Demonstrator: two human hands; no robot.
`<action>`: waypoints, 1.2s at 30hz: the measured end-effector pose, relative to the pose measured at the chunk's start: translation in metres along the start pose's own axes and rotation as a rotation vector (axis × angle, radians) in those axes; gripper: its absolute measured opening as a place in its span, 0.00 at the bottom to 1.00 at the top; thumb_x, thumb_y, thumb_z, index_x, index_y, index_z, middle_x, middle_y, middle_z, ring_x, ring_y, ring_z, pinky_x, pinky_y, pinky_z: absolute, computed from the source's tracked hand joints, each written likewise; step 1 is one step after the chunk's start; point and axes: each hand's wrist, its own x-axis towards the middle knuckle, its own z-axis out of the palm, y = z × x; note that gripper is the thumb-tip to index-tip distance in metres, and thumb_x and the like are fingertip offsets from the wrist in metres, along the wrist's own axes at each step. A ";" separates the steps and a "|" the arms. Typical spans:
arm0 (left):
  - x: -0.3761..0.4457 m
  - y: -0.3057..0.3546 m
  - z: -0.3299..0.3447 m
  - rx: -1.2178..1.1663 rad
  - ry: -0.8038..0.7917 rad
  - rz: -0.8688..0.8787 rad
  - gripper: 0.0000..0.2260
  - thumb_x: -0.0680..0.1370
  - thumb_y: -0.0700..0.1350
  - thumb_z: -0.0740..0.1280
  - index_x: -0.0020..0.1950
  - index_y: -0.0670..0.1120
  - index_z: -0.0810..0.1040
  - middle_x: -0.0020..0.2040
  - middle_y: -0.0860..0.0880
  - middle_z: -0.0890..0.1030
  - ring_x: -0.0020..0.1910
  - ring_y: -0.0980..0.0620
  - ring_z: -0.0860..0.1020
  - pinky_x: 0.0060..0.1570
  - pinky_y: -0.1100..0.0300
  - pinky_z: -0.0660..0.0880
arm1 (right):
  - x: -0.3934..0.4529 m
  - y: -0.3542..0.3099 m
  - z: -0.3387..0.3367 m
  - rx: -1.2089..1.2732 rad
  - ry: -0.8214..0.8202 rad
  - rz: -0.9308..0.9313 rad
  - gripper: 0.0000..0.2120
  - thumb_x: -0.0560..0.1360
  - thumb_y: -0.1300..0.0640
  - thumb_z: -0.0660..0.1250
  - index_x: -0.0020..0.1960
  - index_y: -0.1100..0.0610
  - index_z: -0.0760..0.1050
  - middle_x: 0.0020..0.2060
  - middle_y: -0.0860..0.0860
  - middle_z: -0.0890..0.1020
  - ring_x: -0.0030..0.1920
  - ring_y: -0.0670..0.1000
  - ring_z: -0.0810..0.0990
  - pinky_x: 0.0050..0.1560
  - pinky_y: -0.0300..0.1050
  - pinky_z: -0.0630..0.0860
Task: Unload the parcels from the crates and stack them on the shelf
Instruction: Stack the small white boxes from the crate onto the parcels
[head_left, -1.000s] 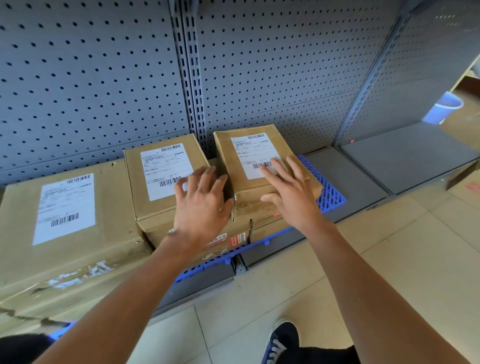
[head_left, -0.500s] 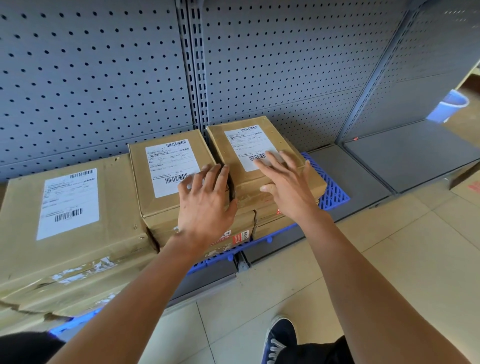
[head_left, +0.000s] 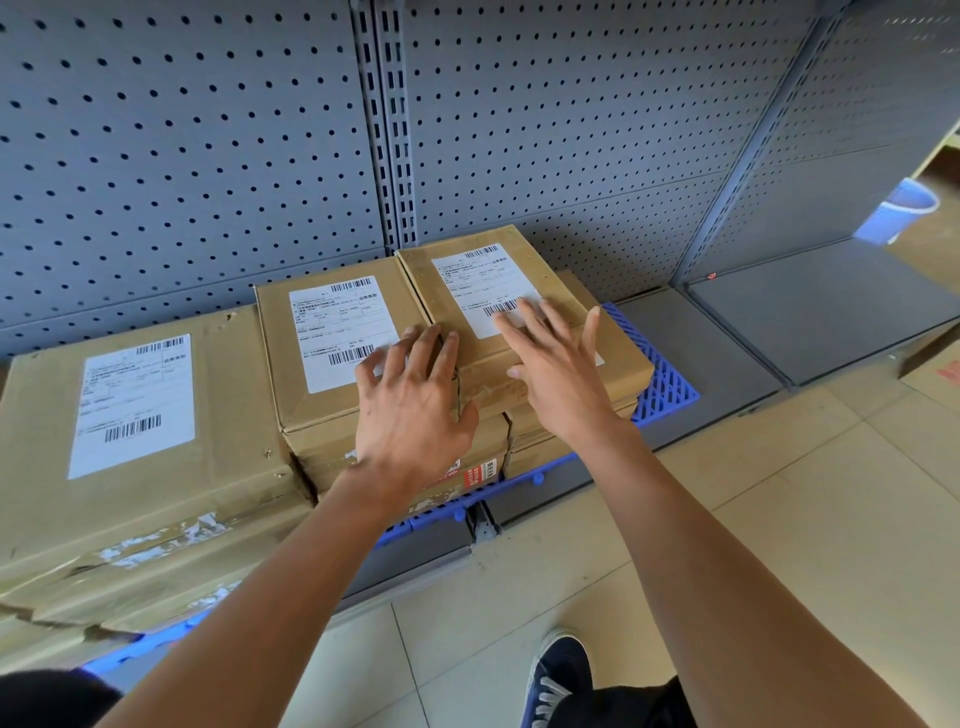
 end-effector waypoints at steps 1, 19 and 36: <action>0.000 0.000 0.000 0.002 -0.006 0.001 0.35 0.75 0.62 0.65 0.78 0.49 0.65 0.78 0.49 0.66 0.76 0.46 0.64 0.68 0.39 0.64 | 0.000 0.001 0.002 0.012 0.003 -0.002 0.39 0.75 0.60 0.73 0.80 0.49 0.58 0.79 0.53 0.59 0.81 0.56 0.51 0.71 0.80 0.45; 0.008 0.002 -0.022 -0.063 -0.125 0.009 0.27 0.79 0.54 0.63 0.78 0.51 0.65 0.76 0.47 0.65 0.76 0.44 0.59 0.71 0.37 0.59 | -0.010 -0.020 -0.021 0.250 0.135 -0.017 0.16 0.74 0.58 0.74 0.62 0.55 0.81 0.63 0.52 0.81 0.67 0.55 0.74 0.68 0.61 0.72; -0.126 -0.109 -0.108 -0.106 -0.057 -0.175 0.20 0.82 0.56 0.60 0.74 0.55 0.71 0.71 0.54 0.74 0.70 0.48 0.70 0.68 0.49 0.67 | -0.056 -0.162 -0.101 0.388 -0.096 -0.163 0.19 0.82 0.55 0.64 0.73 0.50 0.73 0.68 0.47 0.78 0.68 0.49 0.75 0.65 0.44 0.72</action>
